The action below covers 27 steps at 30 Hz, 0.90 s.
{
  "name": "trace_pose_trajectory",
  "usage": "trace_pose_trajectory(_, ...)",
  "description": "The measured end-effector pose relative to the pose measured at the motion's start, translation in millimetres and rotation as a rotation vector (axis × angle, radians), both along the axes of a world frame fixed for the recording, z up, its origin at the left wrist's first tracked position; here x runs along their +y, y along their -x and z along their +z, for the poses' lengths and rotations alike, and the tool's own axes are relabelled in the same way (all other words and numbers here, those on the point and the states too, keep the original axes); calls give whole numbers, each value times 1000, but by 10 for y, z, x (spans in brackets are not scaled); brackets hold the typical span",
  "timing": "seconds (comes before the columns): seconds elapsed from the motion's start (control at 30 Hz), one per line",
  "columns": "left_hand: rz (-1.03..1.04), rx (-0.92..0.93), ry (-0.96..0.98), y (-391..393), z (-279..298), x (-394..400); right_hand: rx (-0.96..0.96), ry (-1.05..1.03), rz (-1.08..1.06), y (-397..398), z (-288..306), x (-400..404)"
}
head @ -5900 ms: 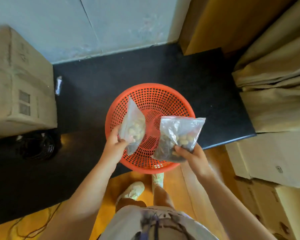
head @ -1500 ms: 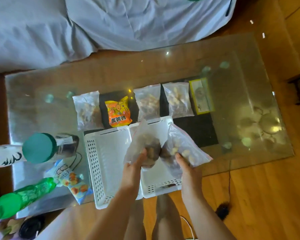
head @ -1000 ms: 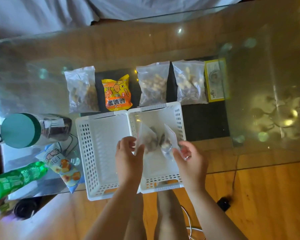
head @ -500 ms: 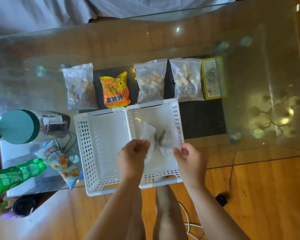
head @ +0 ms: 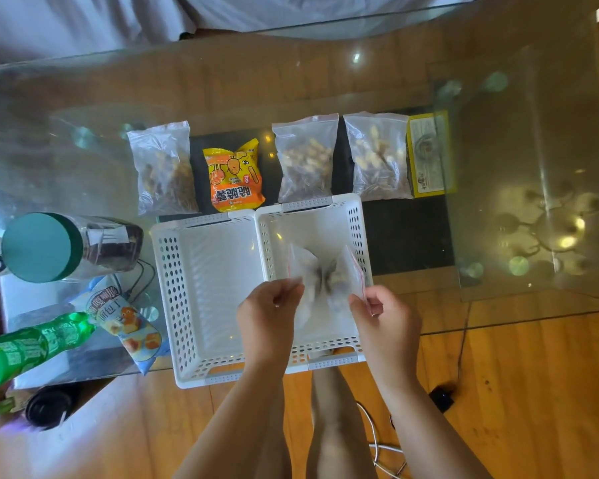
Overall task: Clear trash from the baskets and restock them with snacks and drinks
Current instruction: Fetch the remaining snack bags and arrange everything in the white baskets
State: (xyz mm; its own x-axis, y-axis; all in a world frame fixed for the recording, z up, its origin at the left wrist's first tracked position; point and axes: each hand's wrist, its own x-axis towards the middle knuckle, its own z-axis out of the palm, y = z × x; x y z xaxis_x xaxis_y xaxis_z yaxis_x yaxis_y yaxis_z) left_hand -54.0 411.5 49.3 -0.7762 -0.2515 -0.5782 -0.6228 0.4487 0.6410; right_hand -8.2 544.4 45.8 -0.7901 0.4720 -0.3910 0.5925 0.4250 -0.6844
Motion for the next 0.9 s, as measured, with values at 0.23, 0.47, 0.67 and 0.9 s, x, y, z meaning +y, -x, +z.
trace_pose_trajectory(0.23, -138, -88, 119, 52, -127, -108, -161, 2, 117, -10, -100, 30)
trace_pose_trajectory(0.47, -439, 82, 141, 367, 11, -141, -76, 41, 221, -22, 53, 70)
trace_pose_trajectory(0.67, -832, 90, 272, 824, 49, -79, -107, -37, 393, -14, 141, 88)
trace_pose_trajectory(0.9, -1063, -11, 306, 1236, -16, -40, -99, -27, 505, 303, 48, -19)
